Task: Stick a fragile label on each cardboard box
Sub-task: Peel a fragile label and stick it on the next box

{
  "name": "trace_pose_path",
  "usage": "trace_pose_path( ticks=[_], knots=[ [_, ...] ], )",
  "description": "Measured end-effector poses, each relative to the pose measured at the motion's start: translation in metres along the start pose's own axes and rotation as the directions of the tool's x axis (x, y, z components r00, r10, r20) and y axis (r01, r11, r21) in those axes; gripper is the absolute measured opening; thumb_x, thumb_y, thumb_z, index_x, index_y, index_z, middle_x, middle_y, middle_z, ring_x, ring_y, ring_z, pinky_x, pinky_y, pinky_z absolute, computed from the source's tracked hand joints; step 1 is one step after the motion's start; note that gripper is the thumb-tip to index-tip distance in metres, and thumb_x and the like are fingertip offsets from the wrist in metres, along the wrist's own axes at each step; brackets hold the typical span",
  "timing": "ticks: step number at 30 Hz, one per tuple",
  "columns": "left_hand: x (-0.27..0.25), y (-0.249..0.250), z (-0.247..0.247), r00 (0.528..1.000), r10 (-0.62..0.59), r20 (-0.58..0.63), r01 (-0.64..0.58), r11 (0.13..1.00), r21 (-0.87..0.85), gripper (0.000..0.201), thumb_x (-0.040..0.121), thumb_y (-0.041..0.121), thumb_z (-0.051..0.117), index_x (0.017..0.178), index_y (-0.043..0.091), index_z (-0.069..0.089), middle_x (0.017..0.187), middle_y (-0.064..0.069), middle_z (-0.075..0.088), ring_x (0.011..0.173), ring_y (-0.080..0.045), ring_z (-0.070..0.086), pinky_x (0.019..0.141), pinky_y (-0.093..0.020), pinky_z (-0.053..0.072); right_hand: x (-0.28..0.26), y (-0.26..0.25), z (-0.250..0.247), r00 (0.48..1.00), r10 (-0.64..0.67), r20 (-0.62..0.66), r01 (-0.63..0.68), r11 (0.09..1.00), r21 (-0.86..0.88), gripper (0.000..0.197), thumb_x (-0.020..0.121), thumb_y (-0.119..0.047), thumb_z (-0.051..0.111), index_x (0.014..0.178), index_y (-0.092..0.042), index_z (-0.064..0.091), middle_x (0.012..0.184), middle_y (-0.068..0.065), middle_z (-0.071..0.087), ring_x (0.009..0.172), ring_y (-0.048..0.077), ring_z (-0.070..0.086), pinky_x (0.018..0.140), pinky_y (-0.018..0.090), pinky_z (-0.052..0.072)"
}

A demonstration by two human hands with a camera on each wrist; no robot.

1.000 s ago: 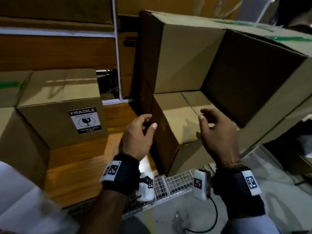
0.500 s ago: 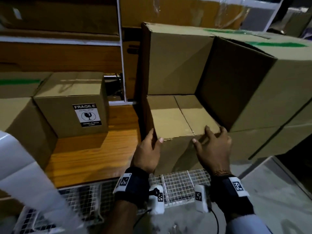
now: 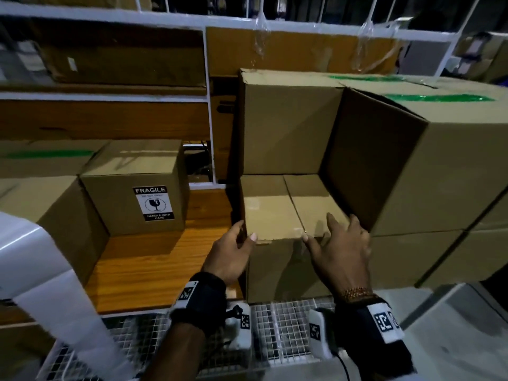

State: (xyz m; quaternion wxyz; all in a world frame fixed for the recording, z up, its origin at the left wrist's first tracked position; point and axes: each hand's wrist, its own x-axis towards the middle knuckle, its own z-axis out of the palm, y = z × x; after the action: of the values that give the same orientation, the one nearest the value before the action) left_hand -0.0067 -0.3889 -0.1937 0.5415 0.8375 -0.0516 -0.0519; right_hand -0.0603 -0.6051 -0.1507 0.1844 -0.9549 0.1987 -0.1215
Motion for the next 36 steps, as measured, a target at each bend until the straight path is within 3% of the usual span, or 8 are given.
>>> trace_pose_path(
  ticks=[6,11,16,20,23,27,31,36],
  knots=[
    [0.045,0.061,-0.049,0.988,0.13,-0.087,-0.127,0.991,0.038,0.057,0.105,0.045,0.051,0.157,0.024,0.039,0.155,0.001,0.048,0.128,-0.009,0.05,0.098,-0.027,0.042,0.055,-0.063,-0.057,0.994,-0.111,-0.02,0.11,0.909,0.401,0.073,0.094,-0.066,0.058,0.154,-0.027,0.043,0.153,0.005,0.049,0.137,0.024,0.049,0.107,0.047,0.049],
    [0.113,0.111,-0.074,0.963,0.248,-0.107,-0.228,0.959,0.171,0.068,0.101,0.048,0.058,0.16,0.032,0.029,0.15,-0.005,0.052,0.128,-0.021,0.056,0.103,-0.042,0.052,0.117,-0.111,-0.087,0.991,-0.121,-0.065,0.137,0.893,0.429,0.079,0.093,-0.064,0.063,0.156,-0.021,0.042,0.153,0.009,0.051,0.137,0.027,0.052,0.109,0.044,0.048],
    [0.179,0.142,-0.082,0.917,0.376,-0.13,-0.324,0.896,0.303,0.102,0.097,0.039,0.067,0.16,0.044,-0.013,0.173,-0.006,0.002,0.15,-0.034,0.034,0.118,-0.052,0.037,0.187,-0.143,-0.094,0.997,-0.051,-0.056,0.068,0.936,0.346,0.108,0.09,-0.059,0.07,0.167,-0.024,0.002,0.163,0.02,0.035,0.147,0.036,0.04,0.117,0.046,0.039],
    [0.209,0.16,-0.087,0.893,0.442,-0.089,-0.343,0.795,0.5,0.108,0.098,0.036,0.067,0.152,0.055,-0.025,0.17,-0.009,-0.016,0.147,-0.038,0.037,0.111,-0.053,0.045,0.224,-0.15,-0.088,0.997,-0.013,-0.081,0.034,0.966,0.256,0.122,0.088,-0.058,0.074,0.16,-0.036,-0.022,0.16,0.034,0.021,0.143,0.046,0.039,0.117,0.051,0.037],
    [0.221,0.162,-0.092,0.876,0.475,-0.087,-0.351,0.749,0.562,0.095,0.096,0.035,0.069,0.156,0.053,-0.003,0.172,-0.008,0.011,0.136,-0.034,0.051,0.102,-0.051,0.052,0.239,-0.147,-0.081,0.995,0.025,-0.1,-0.002,0.974,0.228,0.122,0.087,-0.058,0.075,0.162,-0.035,-0.02,0.162,0.034,0.012,0.144,0.049,0.037,0.116,0.051,0.038],
    [0.222,0.165,-0.102,0.791,0.587,-0.173,-0.431,0.735,0.523,0.066,0.095,0.032,0.068,0.147,0.04,0.027,0.138,-0.002,0.06,0.11,-0.026,0.066,0.081,-0.037,0.054,0.256,-0.138,-0.069,0.989,0.047,-0.143,-0.008,0.965,0.263,0.127,0.084,-0.061,0.076,0.164,-0.027,-0.016,0.164,0.032,0.009,0.145,0.048,0.037,0.116,0.051,0.038],
    [0.22,0.16,-0.109,0.767,0.595,-0.241,-0.455,0.769,0.45,0.057,0.096,0.031,0.069,0.142,0.031,0.036,0.124,-0.006,0.068,0.105,-0.027,0.067,0.079,-0.035,0.053,0.259,-0.131,-0.064,0.961,0.057,-0.269,0.041,0.937,0.346,0.129,0.083,-0.056,0.08,0.164,-0.014,-0.011,0.16,0.031,0.023,0.143,0.045,0.038,0.116,0.046,0.036],
    [0.212,0.151,-0.114,0.766,0.57,-0.298,-0.502,0.819,0.278,0.061,0.092,0.016,0.075,0.142,0.022,0.042,0.128,-0.01,0.067,0.113,-0.03,0.067,0.093,-0.042,0.057,0.256,-0.128,-0.067,0.93,-0.002,-0.367,0.136,0.931,0.339,0.103,0.078,-0.05,0.087,0.154,-0.004,0.035,0.148,0.02,0.049,0.138,0.036,0.045,0.118,0.045,0.037]
  ],
)
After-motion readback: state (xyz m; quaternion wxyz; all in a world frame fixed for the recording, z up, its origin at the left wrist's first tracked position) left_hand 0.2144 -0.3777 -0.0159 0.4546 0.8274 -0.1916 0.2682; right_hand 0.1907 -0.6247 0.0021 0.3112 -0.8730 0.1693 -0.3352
